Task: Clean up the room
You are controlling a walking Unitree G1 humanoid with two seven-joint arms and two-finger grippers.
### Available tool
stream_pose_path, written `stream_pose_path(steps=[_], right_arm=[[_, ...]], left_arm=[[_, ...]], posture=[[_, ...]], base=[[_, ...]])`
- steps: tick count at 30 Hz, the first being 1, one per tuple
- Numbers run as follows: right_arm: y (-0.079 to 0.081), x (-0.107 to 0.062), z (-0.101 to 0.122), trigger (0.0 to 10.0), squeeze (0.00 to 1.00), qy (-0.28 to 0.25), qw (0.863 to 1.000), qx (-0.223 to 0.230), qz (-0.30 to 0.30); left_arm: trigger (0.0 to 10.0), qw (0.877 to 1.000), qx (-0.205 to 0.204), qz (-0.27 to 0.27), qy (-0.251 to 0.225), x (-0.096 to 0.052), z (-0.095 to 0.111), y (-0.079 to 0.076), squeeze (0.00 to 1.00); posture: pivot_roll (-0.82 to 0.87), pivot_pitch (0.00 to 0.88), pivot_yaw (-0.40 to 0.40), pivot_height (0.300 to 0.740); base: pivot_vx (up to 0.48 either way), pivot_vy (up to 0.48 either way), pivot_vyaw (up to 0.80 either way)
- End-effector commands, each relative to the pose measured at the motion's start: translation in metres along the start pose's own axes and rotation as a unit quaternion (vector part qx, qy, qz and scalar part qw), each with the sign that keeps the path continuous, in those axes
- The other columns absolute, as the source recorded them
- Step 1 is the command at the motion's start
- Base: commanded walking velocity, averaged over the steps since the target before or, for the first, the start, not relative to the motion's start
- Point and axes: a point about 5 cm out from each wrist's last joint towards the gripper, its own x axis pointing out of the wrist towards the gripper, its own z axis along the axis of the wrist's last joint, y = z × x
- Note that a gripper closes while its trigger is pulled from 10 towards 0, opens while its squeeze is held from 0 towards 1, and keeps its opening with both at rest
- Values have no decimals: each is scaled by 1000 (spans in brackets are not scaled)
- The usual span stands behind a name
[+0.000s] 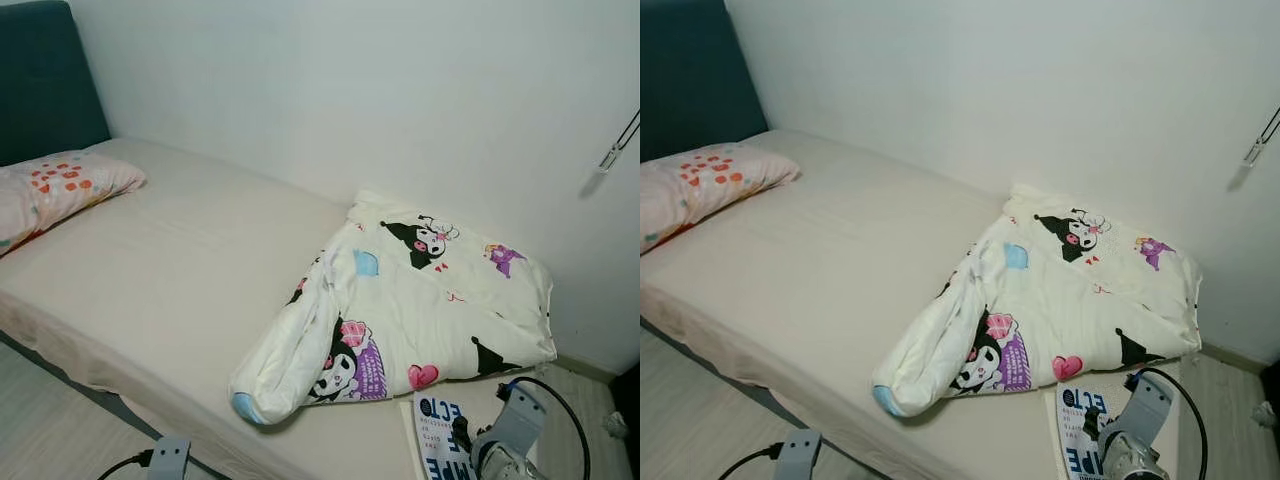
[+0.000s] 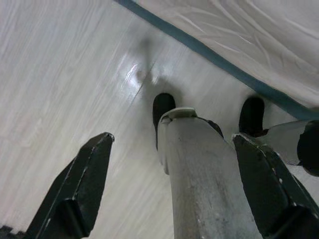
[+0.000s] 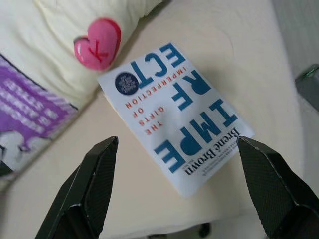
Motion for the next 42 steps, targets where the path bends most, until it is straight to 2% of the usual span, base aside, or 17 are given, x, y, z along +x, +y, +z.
stream_pose_path(steps=[1,6,9,11,12,15,20,22,23,24,27,28,29,32,36,40,42], right_arm=[[-1,0,6,10000,0,-10,1000,25,-8],[0,0,-3,10000,0,-1,1000,16,-14],[-6,-1,-11,10000,0,5,998,48,-32],[-9,-1,-12,10000,0,3,997,73,-39],[-9,-1,-12,10000,0,3,997,73,-39],[-8,-1,-2,10000,0,-15,994,100,-33],[0,0,11,10000,0,-38,993,109,-20],[-3,0,21,10000,0,-62,985,159,-31],[-3,0,21,10000,0,-62,985,159,-31],[-8,0,22,10000,0,-70,972,220,-34],[-10,0,21,10000,0,-73,964,255,-33],[-12,-1,16,10000,0,-69,951,301,-35],[-12,-1,15,10000,0,-68,948,310,-35],[-10,-1,14,10000,0,-66,949,306,-31],[3,0,21,10000,0,-71,952,297,0],[6,0,25,10000,0,-77,953,294,7],[7,0,31,10000,0,-88,948,307,15]], left_arm=[[10000,1000,-17,7,-22,-1,0,1,0],[10000,998,14,-1,-57,-2,6,1,0],[10000,997,5,-2,-71,-2,8,1,0],[10000,996,-7,3,-94,-3,29,18,0],[10000,996,-7,3,-94,-3,29,18,0],[10000,992,-6,4,-126,-5,55,32,0],[10000,990,-2,3,-141,-6,61,33,0],[10000,989,7,0,-145,-7,60,35,0],[10000,989,7,0,-145,-7,60,35,0],[10000,989,12,-2,-146,-7,59,37,0],[10000,989,15,-3,-146,-8,58,38,0],[10000,989,19,-3,-149,-10,56,44,0],[10000,988,20,-3,-150,-10,56,46,0],[10000,988,17,-1,-154,-11,56,50,0],[10000,981,-12,11,-195,-18,73,68,0],[10000,980,-8,12,-200,-19,76,71,0],[10000,980,-1,9,-198,-19,76,70,0]], posture=[[-60,0,-74,656],[-51,0,-76,636],[-48,0,-74,621],[-39,0,-67,611],[-39,0,-67,611],[-35,0,-55,596],[-34,0,-49,581],[-22,0,-38,581],[-22,0,-38,581],[-4,0,-28,581],[5,0,-24,581],[27,10,-12,581],[29,12,-11,581],[36,18,-9,581],[54,34,-20,581],[60,42,-14,581],[63,47,-12,581]], base=[[0,0,0],[0,0,0],[0,0,0],[0,0,0],[0,0,0],[0,0,0],[0,0,0],[0,0,0],[0,0,0],[0,0,0],[0,0,0],[0,0,0],[0,0,0],[0,0,0],[0,0,0],[0,0,0],[0,0,0]])
